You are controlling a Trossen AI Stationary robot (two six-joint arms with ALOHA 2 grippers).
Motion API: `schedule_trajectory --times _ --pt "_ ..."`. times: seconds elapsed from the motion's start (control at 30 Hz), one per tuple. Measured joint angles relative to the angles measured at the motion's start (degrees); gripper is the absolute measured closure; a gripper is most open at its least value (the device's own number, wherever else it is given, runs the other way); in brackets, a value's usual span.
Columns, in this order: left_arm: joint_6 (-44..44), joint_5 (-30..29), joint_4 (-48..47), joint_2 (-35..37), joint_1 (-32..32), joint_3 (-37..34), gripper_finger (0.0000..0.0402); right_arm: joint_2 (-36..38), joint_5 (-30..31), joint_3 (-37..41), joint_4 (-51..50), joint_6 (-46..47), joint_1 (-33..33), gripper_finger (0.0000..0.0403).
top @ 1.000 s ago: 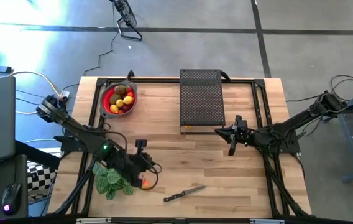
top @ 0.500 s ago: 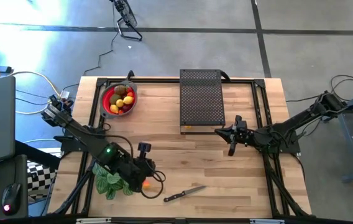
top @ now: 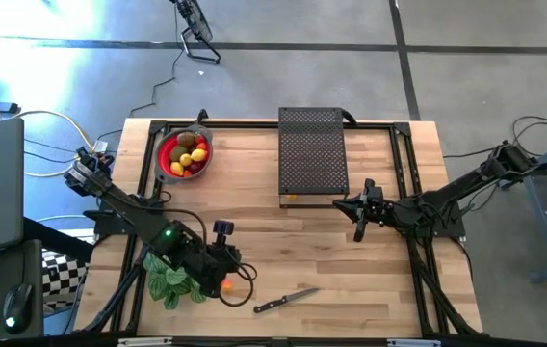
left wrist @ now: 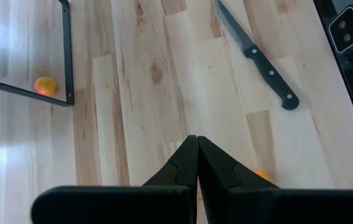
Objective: Pick & Place Fruit
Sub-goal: Put the orange pear into the strainer bowl
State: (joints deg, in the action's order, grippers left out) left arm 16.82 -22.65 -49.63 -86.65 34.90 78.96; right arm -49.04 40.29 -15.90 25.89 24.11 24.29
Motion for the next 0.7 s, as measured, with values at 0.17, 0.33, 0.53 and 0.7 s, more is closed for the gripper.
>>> schedule_trajectory --times 0.17,0.33,0.53,0.7 --pt "0.02 0.0 0.02 0.0 0.02 0.0 0.0401 0.01 0.02 0.0 0.02 0.06 0.0 0.04" --pt "0.01 0.32 0.1 0.0 0.02 0.0 0.0401 0.0 0.02 0.0 0.02 0.07 0.0 0.04" --pt "0.64 0.5 0.17 0.0 -0.01 0.0 0.0401 0.0 0.02 0.0 0.02 0.08 0.0 0.04" --pt "3.62 0.67 -0.38 0.0 -0.05 -0.01 0.0368 0.0 0.02 0.0 0.02 0.08 0.0 0.04"
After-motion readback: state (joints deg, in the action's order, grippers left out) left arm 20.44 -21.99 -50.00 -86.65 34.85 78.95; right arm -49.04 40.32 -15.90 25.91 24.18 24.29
